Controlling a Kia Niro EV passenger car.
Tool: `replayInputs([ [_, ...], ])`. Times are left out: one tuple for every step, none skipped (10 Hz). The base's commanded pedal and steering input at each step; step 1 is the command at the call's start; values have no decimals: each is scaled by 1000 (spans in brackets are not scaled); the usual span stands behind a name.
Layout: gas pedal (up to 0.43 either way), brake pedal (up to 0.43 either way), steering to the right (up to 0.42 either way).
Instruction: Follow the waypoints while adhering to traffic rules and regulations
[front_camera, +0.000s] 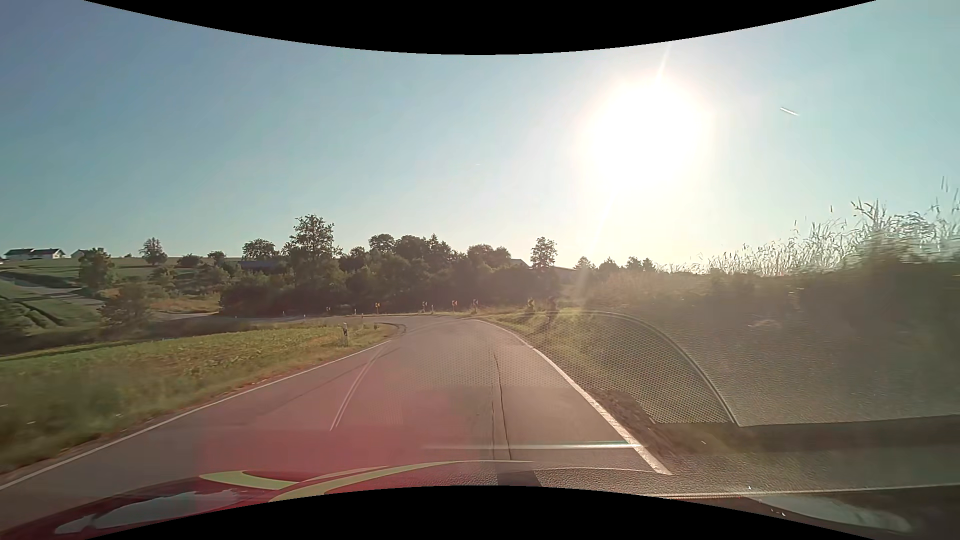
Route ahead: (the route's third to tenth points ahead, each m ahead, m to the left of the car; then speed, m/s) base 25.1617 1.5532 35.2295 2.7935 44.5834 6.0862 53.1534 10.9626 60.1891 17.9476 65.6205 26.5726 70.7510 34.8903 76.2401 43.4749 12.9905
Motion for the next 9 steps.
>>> replayInputs([
  [0, 140, 12],
  [0, 140, 6],
  [0, 140, 3],
  [0, 146, 1],
  [0, 146, 0],
  [0, 152, -2],
  [0, 152, -5],
  [0, 152, -8],
  [0, 159, -12],
])
